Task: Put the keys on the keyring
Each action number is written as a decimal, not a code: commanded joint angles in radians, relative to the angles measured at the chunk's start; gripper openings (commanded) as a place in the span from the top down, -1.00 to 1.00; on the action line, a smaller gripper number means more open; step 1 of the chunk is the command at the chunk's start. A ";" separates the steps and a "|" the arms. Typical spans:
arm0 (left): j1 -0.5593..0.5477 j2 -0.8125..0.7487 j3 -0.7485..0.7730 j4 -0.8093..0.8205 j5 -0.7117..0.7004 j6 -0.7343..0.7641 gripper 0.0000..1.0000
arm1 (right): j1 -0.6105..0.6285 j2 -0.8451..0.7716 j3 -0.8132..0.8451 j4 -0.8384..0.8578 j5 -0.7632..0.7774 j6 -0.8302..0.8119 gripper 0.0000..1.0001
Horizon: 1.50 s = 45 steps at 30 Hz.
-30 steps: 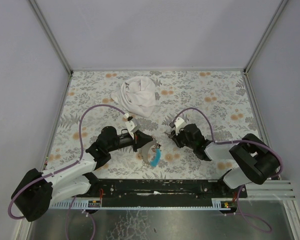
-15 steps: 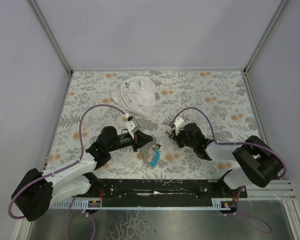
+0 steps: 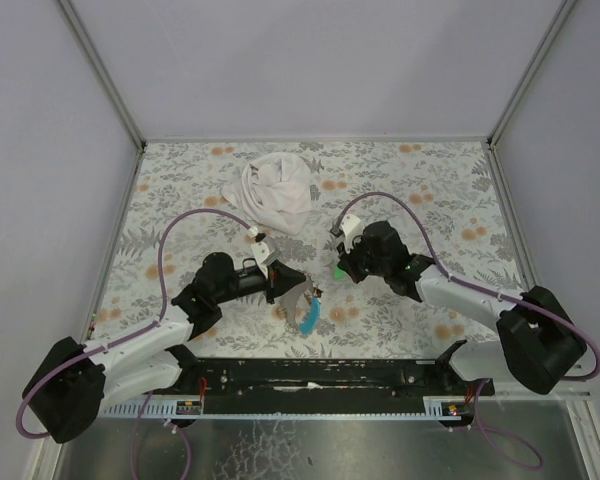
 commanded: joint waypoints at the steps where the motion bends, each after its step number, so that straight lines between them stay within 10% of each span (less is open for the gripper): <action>1: -0.003 -0.020 0.000 0.021 0.020 0.030 1.00 | -0.005 -0.049 0.094 -0.178 -0.045 -0.018 1.00; 45: -0.008 0.101 0.047 -0.003 0.354 0.171 1.00 | -0.005 -0.189 0.279 -0.525 -0.718 -0.523 1.00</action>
